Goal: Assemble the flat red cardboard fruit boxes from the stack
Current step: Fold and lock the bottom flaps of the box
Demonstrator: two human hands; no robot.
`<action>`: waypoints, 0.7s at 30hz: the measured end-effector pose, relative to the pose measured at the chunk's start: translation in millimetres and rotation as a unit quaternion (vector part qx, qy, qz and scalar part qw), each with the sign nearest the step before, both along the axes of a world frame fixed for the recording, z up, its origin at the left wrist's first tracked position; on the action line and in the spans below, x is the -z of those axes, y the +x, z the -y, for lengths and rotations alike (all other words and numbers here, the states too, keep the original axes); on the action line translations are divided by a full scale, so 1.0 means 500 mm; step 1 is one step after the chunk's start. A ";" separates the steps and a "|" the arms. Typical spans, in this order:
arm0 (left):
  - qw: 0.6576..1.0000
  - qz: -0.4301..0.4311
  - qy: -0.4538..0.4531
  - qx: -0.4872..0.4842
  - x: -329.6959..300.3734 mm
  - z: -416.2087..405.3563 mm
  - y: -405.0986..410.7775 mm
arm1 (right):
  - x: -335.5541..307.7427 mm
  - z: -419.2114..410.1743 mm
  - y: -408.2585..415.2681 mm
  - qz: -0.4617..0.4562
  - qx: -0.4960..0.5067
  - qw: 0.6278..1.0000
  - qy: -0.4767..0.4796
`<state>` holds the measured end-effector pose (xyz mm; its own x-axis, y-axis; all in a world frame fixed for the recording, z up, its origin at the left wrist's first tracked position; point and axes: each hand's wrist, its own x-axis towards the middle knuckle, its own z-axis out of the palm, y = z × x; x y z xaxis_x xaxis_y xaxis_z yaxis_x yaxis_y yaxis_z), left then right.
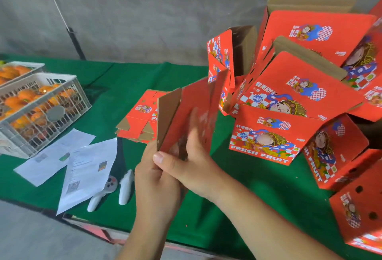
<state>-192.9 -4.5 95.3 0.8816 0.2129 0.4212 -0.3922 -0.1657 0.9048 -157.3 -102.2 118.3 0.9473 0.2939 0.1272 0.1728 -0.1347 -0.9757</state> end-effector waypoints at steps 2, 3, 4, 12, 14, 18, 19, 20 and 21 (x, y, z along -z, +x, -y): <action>0.999 0.004 -0.001 -0.049 0.008 0.025 -0.001 | 0.000 0.003 0.005 -0.012 -0.031 0.999 0.005; 0.999 -0.002 -0.013 -0.045 0.013 0.039 0.003 | 0.003 0.008 0.008 -0.020 -0.040 0.999 0.027; 0.999 -0.006 -0.015 -0.031 0.017 0.052 0.010 | 0.003 0.016 0.011 -0.012 -0.037 0.998 0.045; 0.989 -0.017 0.066 0.129 0.000 0.105 0.076 | -0.002 0.097 0.045 0.034 0.015 0.996 0.085; 0.965 -0.035 0.094 0.243 0.008 0.085 0.083 | -0.001 0.125 0.051 0.019 0.065 0.993 0.097; 0.929 -0.151 0.213 0.263 0.056 0.037 0.107 | 0.007 0.229 0.081 -0.023 0.249 0.968 0.029; 0.936 -0.174 0.222 0.210 0.070 0.028 0.116 | 0.011 0.261 0.087 -0.031 0.255 0.966 0.013; 0.945 -0.194 0.213 0.152 0.083 0.019 0.128 | 0.013 0.289 0.090 -0.031 0.262 0.965 0.004; 0.954 -0.213 0.193 0.091 0.092 0.011 0.139 | 0.020 0.315 0.092 -0.022 0.271 0.962 0.003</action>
<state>-123.3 -9.8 49.1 0.9977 -0.0585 0.0336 -0.0578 -0.4834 0.8735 -111.4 -259.7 108.5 0.9661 -0.2447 0.0829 0.0366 -0.1883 -0.9814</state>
